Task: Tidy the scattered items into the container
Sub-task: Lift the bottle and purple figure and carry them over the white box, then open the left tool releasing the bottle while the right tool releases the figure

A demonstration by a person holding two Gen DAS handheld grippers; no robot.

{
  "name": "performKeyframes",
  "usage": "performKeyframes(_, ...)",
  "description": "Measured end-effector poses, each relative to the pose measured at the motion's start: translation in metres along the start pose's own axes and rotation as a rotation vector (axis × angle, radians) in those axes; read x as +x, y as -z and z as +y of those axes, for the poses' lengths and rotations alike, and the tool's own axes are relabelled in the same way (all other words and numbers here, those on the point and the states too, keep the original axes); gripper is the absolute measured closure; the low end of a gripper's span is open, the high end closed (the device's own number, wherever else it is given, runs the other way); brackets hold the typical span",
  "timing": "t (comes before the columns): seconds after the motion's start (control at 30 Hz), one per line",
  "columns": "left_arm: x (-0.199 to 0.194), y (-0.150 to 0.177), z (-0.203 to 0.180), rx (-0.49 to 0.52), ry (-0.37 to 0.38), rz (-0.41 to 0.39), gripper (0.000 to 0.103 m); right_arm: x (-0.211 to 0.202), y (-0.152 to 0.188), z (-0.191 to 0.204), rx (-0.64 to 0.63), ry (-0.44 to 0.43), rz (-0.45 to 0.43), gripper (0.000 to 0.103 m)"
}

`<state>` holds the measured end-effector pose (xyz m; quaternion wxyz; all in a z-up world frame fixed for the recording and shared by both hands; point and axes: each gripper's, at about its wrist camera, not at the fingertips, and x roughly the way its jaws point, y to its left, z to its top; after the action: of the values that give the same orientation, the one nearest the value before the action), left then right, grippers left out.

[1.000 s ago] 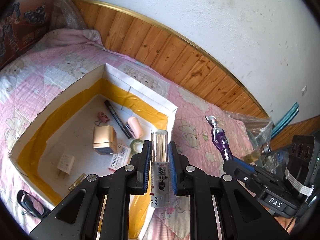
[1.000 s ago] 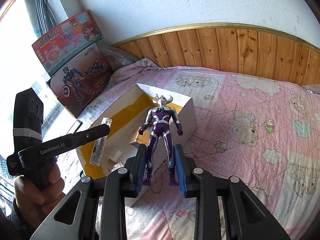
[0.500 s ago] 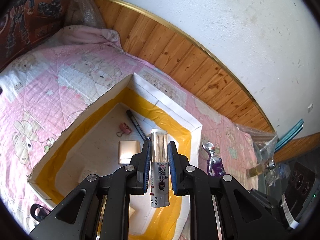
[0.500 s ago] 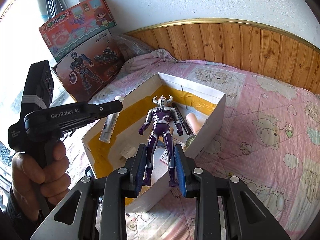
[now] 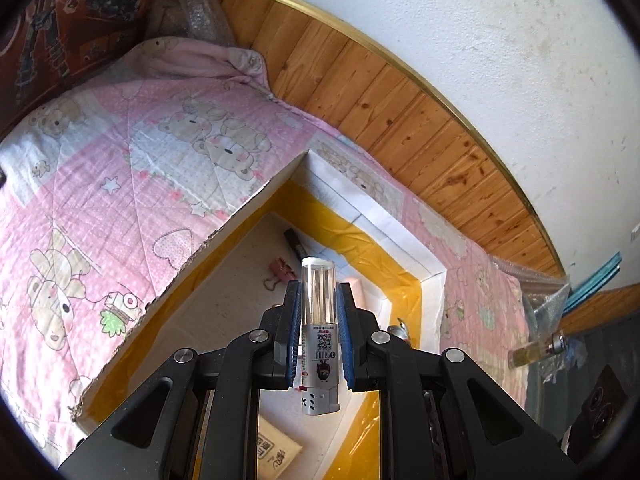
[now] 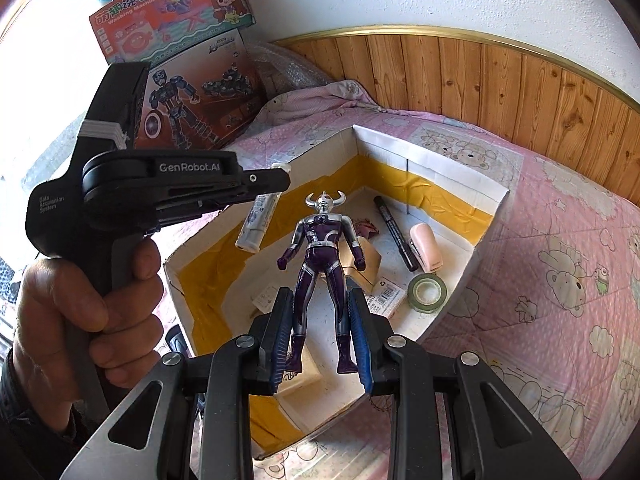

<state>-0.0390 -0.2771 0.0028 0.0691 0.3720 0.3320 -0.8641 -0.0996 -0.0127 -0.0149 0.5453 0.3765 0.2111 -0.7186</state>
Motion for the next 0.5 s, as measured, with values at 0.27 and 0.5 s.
performKeyframes(0.27,0.019,-0.007,0.002,0.081,-0.099,0.007,0.085,0.025,0.002,0.012,-0.053,0.027,0.041,0.074)
performKeyframes(0.5,0.031,-0.010,-0.003,0.140,-0.152,0.009,0.085,0.039,0.002,0.022,-0.097,0.050,0.061,0.074)
